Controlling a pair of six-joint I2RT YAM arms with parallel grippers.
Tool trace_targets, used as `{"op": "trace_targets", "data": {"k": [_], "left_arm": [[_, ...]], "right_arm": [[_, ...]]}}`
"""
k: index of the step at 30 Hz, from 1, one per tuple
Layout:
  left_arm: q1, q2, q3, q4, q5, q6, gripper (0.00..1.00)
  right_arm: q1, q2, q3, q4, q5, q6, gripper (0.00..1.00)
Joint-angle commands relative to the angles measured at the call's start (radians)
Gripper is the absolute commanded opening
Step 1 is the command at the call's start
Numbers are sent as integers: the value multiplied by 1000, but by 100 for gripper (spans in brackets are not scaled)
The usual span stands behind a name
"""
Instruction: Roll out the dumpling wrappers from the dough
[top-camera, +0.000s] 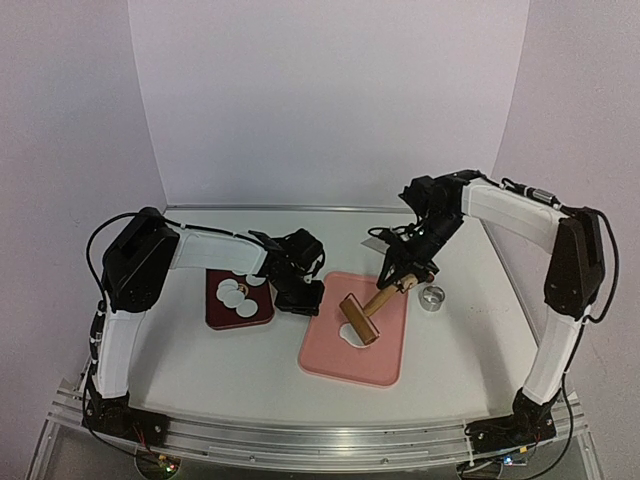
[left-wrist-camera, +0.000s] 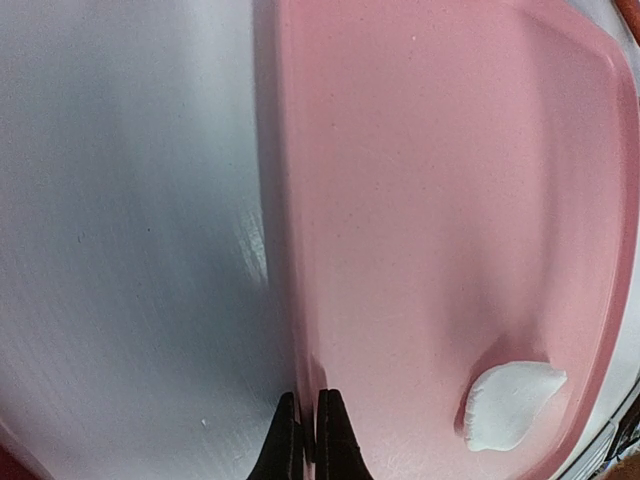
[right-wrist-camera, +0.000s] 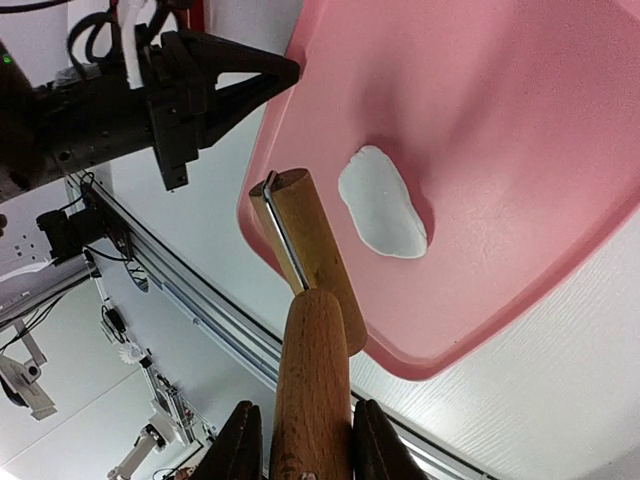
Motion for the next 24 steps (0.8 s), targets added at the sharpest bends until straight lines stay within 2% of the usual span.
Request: {"op": "trace_targets", "data": {"k": [1, 17, 24], "left_arm": [[2, -11, 22, 0, -19, 10, 0], [0, -14, 8, 15, 20, 18, 0], [-4, 1, 25, 12, 45, 14, 0]], "right_arm": [[-19, -17, 1, 0, 59, 75, 0], [-20, 170, -26, 36, 255, 195, 0], [16, 218, -111, 98, 247, 228, 0]]}}
